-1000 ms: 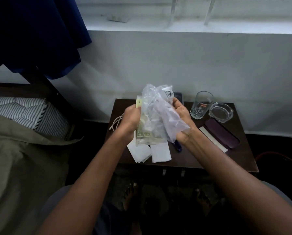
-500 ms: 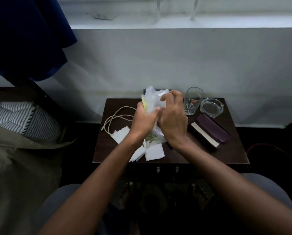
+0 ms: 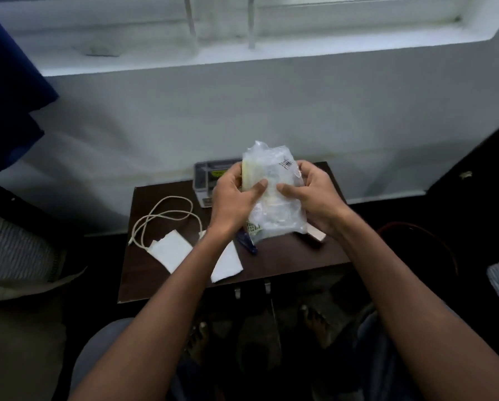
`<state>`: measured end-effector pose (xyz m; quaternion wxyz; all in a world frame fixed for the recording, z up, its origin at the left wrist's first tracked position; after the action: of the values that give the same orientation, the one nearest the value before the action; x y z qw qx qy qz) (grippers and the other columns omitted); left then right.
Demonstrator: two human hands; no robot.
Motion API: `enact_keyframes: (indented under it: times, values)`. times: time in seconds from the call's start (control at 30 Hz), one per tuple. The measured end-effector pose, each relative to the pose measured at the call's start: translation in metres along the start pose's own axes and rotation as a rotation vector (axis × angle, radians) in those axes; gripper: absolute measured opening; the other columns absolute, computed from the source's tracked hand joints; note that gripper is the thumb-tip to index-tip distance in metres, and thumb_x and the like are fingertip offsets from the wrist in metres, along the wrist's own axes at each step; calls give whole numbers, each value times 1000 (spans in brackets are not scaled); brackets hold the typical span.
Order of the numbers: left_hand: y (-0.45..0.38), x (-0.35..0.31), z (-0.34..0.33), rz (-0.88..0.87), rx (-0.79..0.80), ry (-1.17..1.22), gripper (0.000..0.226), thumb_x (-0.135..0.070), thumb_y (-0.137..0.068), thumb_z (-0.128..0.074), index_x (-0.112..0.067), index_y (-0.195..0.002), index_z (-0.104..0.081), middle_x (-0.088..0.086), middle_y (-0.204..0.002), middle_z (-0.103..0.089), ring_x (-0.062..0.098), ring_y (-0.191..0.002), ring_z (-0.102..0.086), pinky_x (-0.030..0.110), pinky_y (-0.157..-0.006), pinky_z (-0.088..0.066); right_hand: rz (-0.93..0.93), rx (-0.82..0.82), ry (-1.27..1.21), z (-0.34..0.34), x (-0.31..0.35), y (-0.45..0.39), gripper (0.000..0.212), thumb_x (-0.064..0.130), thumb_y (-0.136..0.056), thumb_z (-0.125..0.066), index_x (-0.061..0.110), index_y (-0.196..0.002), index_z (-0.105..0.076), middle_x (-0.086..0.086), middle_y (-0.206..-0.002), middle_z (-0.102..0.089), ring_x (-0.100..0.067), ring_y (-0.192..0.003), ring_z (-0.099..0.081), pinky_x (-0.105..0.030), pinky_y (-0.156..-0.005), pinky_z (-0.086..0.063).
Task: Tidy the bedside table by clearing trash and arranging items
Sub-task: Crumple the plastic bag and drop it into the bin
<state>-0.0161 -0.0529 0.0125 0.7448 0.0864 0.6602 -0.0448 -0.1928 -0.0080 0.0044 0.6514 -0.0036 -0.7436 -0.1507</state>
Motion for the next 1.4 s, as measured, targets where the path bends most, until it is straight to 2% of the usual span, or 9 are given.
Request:
enact_keyframes:
  times: [0.17,0.27,0.37,0.47,0.63,0.77,1.13,1.27,1.4]
  values:
    - [1,-4,-64,-20,106,-56,37,-27,-89,-85,-19,-123,-74,0,-108,-82,21,-99,-80,52,-87,-66,25,-59,32,72,19,13,38,-17,-89,-69,7,-119,-66,-21,-112,-77,-30,-92,-78,-45,-77,-67]
    - [20,-7,-113,-96,93,-511,35,-41,-92,-73,-31,-125,-67,-11,-116,-77,16,-107,-74,45,-96,-60,12,-218,78,137,7,27,38,-18,-88,-69,10,-113,-70,-18,-109,-78,-30,-91,-77,-44,-77,-67]
    - [51,-13,-176,-218,74,-609,56,-25,-92,-67,-18,-146,-53,5,-142,-59,27,-131,-58,43,-113,-46,-9,-460,40,202,-21,47,38,-19,-88,-67,11,-110,-71,-10,-102,-78,-25,-89,-76,-38,-71,-66]
    - [79,-22,-235,-281,68,-475,54,-10,-88,-62,-14,-141,-56,8,-139,-57,28,-130,-55,40,-113,-42,-47,-704,-92,248,-63,70,37,-19,-89,-63,14,-104,-72,-3,-96,-77,-19,-83,-75,-29,-67,-65]
    - [108,6,-341,-177,433,-499,33,-10,-96,-56,-25,-124,-68,-3,-127,-67,17,-114,-67,34,-97,-53,-174,-1014,-251,293,-149,114,32,21,-87,-79,11,-117,-71,-10,-105,-80,-24,-90,-78,-24,-56,-57]
    - [122,69,-379,-150,608,-644,36,-12,-96,-59,-22,-130,-66,0,-134,-65,21,-117,-67,42,-96,-57,-244,-1155,-268,332,-194,133,45,-6,-88,-60,1,-133,-59,-18,-121,-72,-32,-104,-74,-25,-68,-57]
    - [102,133,-419,-113,648,-698,56,-11,-97,-62,-19,-151,-53,-1,-155,-51,22,-132,-59,37,-106,-54,-437,-1254,-32,401,-249,102,38,9,-100,-62,11,-137,-50,-20,-126,-69,-37,-104,-72,-47,-86,-63]
    - [96,152,-431,-101,756,-757,60,-8,-99,-59,-16,-157,-47,6,-167,-39,28,-150,-45,42,-119,-44,-513,-1232,340,414,-256,93,53,23,-103,-65,4,-147,-43,-26,-142,-59,-47,-125,-63,-52,-98,-55]
    - [88,160,-437,-44,741,-792,69,5,-96,-55,-13,-161,-40,8,-174,-28,25,-161,-28,37,-128,-27,-429,-1110,609,412,-260,85,44,8,-99,-63,6,-140,-52,-22,-139,-58,-41,-123,-61,-49,-96,-55]
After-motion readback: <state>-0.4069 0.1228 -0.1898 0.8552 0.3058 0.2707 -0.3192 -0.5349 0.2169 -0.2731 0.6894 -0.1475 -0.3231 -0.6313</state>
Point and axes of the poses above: each hand's wrist, its own y-axis away from the middle knuckle, its own z-axis out of the back of the hand, x = y × z, the point moved 7 cm from there along -y, towards the middle knuckle
